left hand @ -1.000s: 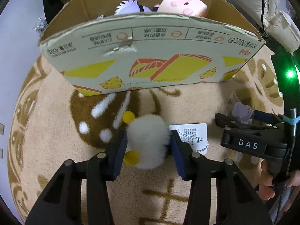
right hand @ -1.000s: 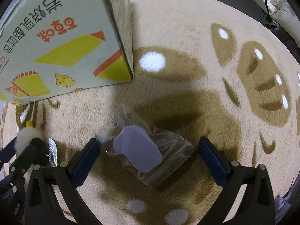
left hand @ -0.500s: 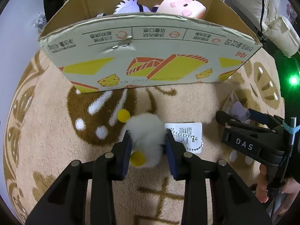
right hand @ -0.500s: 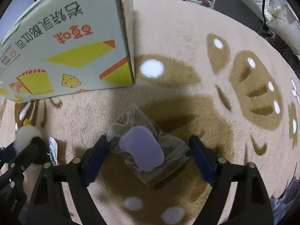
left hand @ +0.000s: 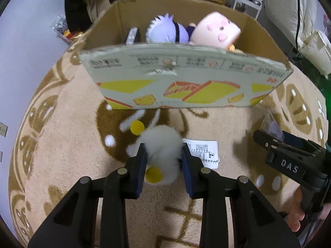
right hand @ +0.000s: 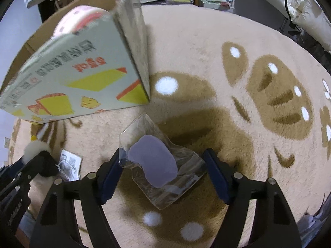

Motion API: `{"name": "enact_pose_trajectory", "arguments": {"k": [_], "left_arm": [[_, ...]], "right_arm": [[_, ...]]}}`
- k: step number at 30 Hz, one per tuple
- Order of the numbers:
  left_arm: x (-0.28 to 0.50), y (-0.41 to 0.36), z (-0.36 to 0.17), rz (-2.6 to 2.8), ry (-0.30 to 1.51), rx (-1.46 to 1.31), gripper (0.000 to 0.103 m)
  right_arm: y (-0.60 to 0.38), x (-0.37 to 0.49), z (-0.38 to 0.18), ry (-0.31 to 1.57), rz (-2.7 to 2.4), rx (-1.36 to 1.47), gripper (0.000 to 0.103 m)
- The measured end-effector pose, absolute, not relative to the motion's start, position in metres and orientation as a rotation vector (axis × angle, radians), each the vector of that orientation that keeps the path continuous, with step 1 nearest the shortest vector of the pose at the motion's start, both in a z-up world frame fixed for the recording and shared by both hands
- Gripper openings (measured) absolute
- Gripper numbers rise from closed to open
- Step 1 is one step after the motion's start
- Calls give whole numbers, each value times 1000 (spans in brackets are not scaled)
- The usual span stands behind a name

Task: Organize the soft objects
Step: 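Lift the white doll over the box with the left tool while the right tool carries the bag there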

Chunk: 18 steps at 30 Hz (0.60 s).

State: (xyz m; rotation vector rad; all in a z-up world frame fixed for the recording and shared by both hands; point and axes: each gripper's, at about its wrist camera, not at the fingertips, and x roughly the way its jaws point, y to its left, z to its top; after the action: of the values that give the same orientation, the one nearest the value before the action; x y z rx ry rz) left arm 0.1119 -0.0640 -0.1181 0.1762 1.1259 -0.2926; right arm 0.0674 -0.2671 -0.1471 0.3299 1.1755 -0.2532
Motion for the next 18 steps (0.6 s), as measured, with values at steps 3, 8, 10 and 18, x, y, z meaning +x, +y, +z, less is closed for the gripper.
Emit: {"name": "enact_pose_trajectory", "arguments": {"k": [3,8,10,18], "left_arm": [[108,-62,-108,-287,1094,155,30],[103,-51,-92,-288,1041,109,30],[99,-46,-86,-280,1014,103,30],[79,-47,-54,-287,891,125,30]], "right_arm": [[-265,61,-131,1133,-228,312,81],[-260,51,-106,1070,-220,256,80],[-258,45,-97,1042,-197,259,80],[-254,38,-74,943,-141,266,80]]}}
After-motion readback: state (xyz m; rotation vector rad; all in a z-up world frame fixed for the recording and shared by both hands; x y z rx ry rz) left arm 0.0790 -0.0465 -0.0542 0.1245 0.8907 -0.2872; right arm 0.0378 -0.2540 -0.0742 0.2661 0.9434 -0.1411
